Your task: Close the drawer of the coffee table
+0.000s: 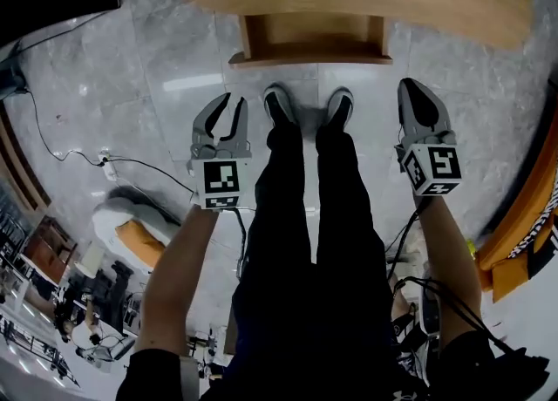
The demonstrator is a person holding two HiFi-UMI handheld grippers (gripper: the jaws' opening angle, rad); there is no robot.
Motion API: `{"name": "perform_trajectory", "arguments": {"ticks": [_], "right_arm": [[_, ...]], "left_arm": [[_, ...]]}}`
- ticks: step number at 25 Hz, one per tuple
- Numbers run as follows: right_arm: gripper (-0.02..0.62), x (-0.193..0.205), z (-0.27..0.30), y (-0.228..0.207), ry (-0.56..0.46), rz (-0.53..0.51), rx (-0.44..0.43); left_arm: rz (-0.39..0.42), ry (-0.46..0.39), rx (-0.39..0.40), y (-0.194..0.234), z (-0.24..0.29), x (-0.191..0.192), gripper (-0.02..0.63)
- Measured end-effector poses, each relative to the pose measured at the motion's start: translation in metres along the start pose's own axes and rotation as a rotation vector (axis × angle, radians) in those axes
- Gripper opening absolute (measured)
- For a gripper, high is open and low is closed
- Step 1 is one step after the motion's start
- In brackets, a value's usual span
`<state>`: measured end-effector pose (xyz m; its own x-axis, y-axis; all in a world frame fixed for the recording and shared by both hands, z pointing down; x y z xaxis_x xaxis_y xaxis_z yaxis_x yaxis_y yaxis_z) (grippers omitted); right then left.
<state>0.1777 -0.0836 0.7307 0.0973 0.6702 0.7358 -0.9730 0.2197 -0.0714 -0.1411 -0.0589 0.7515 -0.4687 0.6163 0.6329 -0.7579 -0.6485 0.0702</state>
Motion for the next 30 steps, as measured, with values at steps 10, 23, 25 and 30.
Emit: {"name": "perform_trajectory", "arguments": {"ticks": [10,23,25,30], "right_arm": [[0.126,0.084,0.045,-0.019,0.063,-0.055,0.024],[0.183,0.134,0.093,-0.034,0.129,-0.057,0.012],[0.183,0.137,0.096,-0.031,0.135,-0.060,0.014],[0.179,0.137,0.102,-0.025,0.145,-0.043,0.031]], "left_arm": [[-0.020,0.096,0.005,0.025,0.068,0.070,0.184],[-0.139,0.137,-0.083,0.056,0.117,0.118,0.198],[-0.136,0.142,-0.080,0.056,0.121,0.118,0.198],[-0.160,0.146,-0.060,0.057,0.125,0.117,0.198]]}}
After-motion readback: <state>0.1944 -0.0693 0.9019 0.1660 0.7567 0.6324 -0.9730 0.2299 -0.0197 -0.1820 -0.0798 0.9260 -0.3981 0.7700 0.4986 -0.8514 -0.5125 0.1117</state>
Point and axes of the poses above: the fingertips, and each gripper's own axes: z forward along the fingers, y to its left, x out of its underside, the point moved 2 cm from there along -z, backward along the fingers, and after that the axes turned 9 degrees about x, right-handed, at the moved point
